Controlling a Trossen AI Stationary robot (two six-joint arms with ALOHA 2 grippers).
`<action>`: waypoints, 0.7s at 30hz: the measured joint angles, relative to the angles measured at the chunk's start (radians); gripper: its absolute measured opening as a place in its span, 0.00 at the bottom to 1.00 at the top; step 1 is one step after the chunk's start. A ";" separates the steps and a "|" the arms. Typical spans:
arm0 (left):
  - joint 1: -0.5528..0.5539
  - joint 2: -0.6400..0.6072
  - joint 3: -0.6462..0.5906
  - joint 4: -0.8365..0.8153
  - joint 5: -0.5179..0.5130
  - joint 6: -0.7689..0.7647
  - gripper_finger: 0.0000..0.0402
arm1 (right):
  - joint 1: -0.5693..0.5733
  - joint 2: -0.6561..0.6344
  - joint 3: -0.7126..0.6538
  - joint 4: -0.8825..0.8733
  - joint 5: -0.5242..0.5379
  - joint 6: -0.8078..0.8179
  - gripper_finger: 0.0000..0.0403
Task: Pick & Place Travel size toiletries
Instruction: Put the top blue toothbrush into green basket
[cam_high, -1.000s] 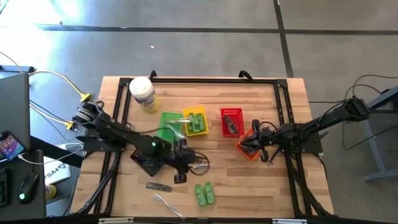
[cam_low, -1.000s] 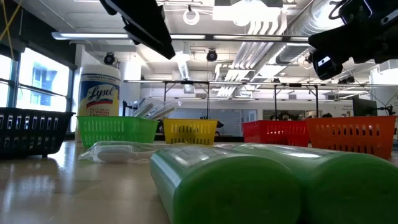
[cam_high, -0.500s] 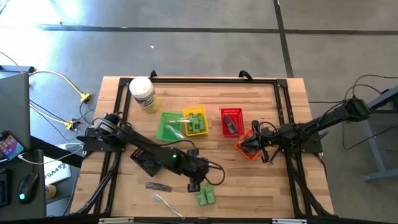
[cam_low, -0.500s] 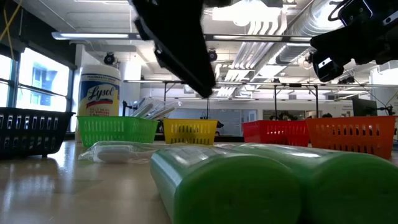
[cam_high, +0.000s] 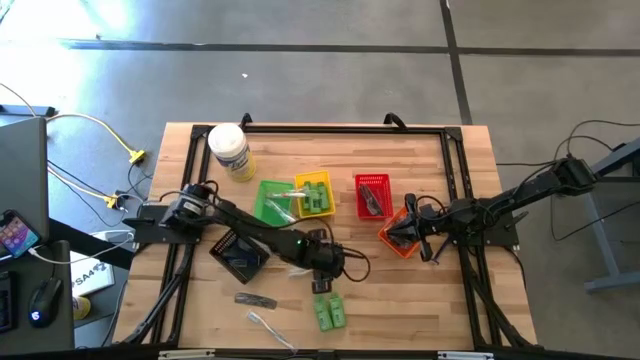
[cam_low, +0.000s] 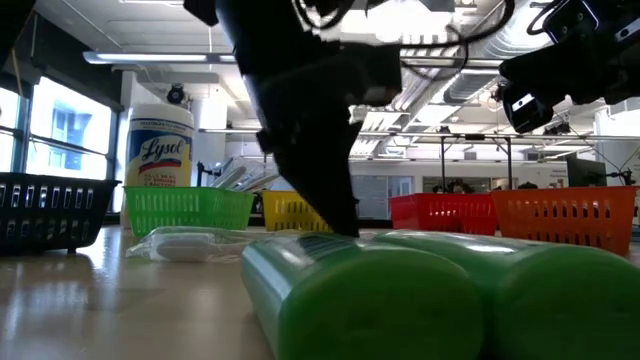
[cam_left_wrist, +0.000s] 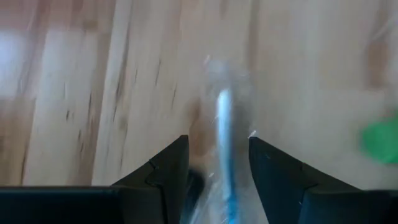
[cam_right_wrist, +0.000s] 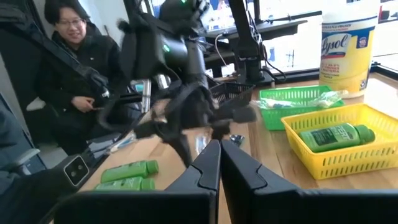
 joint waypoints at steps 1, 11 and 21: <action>0.004 0.008 -0.002 -0.003 0.001 0.008 0.40 | 0.000 0.000 0.000 0.001 0.000 0.000 0.01; 0.023 0.065 0.003 0.020 0.026 0.040 0.40 | 0.000 0.000 0.000 -0.020 0.001 -0.003 0.01; 0.022 0.063 0.001 0.039 0.032 0.097 0.23 | 0.000 0.000 0.000 -0.020 0.000 -0.011 0.01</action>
